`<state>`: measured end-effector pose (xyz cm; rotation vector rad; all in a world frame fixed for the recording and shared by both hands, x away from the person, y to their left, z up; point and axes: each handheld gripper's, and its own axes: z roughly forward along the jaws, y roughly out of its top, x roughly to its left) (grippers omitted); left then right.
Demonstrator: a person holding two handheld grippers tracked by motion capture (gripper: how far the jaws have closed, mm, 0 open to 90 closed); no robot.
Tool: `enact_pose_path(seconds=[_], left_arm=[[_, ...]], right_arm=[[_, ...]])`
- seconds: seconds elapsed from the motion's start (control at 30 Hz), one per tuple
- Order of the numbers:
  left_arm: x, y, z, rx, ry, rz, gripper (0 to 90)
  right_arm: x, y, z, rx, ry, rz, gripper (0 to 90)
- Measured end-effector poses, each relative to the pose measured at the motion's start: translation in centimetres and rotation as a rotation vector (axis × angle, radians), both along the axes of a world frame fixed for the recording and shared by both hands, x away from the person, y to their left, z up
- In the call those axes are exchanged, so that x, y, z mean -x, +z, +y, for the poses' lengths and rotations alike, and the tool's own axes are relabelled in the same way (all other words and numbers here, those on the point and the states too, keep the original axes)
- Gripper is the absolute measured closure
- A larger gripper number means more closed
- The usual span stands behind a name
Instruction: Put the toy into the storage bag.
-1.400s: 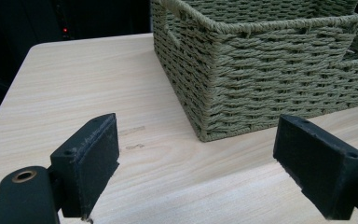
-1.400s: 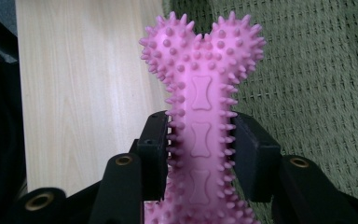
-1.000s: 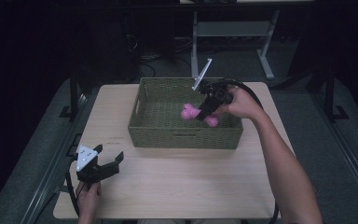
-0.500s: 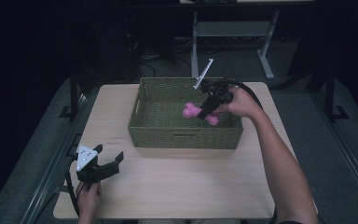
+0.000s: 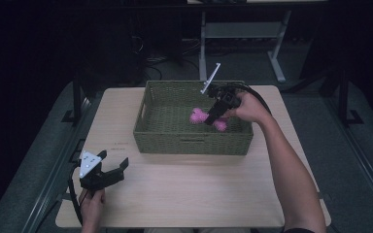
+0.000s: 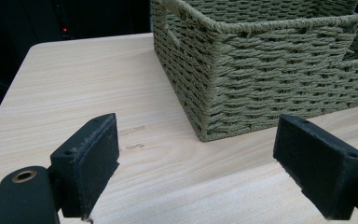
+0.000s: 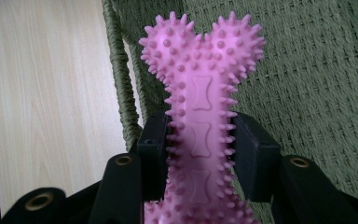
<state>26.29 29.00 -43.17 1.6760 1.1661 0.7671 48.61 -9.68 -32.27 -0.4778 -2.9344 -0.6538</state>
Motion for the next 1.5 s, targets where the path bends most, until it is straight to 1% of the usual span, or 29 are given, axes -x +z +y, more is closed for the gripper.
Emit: enact_pose_path(seconds=[0.4, 0.47, 0.93, 1.1, 1.27, 1.37, 1.5], left_arm=[[0.0, 0.0, 0.0, 0.000, 0.000, 0.000, 13.6], [0.0, 0.0, 0.0, -0.001, 0.000, -0.001, 13.7], [-0.1, 0.0, 0.0, 0.000, 0.001, 0.002, 13.7], [0.0, 0.0, -0.1, -0.004, 0.000, 0.002, 13.7], [-0.1, 0.0, -0.1, -0.007, -0.002, 0.003, 13.7], [-0.1, 0.0, -0.1, -0.004, -0.002, 0.003, 13.7], [-0.1, 0.0, -0.1, -0.005, -0.004, 0.002, 13.7]], right_arm=[[-0.5, -1.2, -0.2, 0.001, -0.011, 0.022, 58.0], [-0.5, -1.4, -0.2, 0.010, -0.013, 0.022, 58.0], [-0.6, -2.0, -0.1, 0.011, -0.008, 0.033, 57.9], [-0.6, -2.5, -0.3, 0.001, -0.017, 0.042, 57.9], [-0.6, -3.1, -0.5, 0.013, -0.022, 0.052, 57.8], [-0.7, -3.5, -0.6, 0.005, -0.025, 0.057, 57.9], [-0.8, -3.8, -0.5, 0.020, -0.026, 0.060, 57.8]])
